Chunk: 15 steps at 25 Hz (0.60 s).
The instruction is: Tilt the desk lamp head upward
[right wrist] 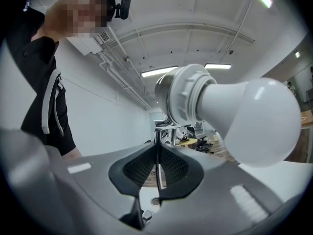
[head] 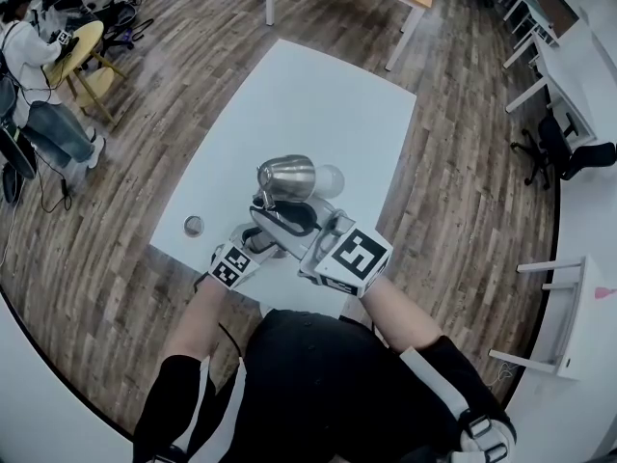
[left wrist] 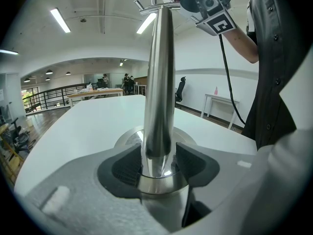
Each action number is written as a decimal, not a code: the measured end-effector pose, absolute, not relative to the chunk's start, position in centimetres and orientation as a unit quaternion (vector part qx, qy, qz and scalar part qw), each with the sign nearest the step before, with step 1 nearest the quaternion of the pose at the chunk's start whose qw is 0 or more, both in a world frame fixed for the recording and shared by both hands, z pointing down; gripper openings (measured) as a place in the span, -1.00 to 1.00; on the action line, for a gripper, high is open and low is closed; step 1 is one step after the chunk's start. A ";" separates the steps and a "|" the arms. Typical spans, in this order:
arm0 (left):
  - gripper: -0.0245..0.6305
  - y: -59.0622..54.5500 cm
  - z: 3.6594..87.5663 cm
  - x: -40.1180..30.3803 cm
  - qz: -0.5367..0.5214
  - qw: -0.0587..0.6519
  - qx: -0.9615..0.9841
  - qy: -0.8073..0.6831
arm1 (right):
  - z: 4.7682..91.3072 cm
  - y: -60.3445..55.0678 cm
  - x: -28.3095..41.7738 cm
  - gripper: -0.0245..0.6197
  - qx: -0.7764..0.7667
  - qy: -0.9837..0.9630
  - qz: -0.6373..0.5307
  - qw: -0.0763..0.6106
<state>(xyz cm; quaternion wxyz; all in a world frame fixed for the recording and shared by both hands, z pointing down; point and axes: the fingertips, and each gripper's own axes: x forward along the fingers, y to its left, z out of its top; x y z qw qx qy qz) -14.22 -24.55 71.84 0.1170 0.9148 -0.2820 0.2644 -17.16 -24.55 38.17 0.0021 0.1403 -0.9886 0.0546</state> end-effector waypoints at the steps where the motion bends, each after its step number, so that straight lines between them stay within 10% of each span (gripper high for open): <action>1: -0.23 -24.6 71.8 -14.2 0.265 0.117 0.915 -0.282 | 38.2 -24.5 -17.2 -0.82 0.139 -0.989 0.052 0.003; 15: -0.23 -24.6 72.0 -14.1 0.265 0.119 0.914 -0.284 | 38.2 -23.6 -18.6 -0.82 0.118 -0.992 0.034 0.030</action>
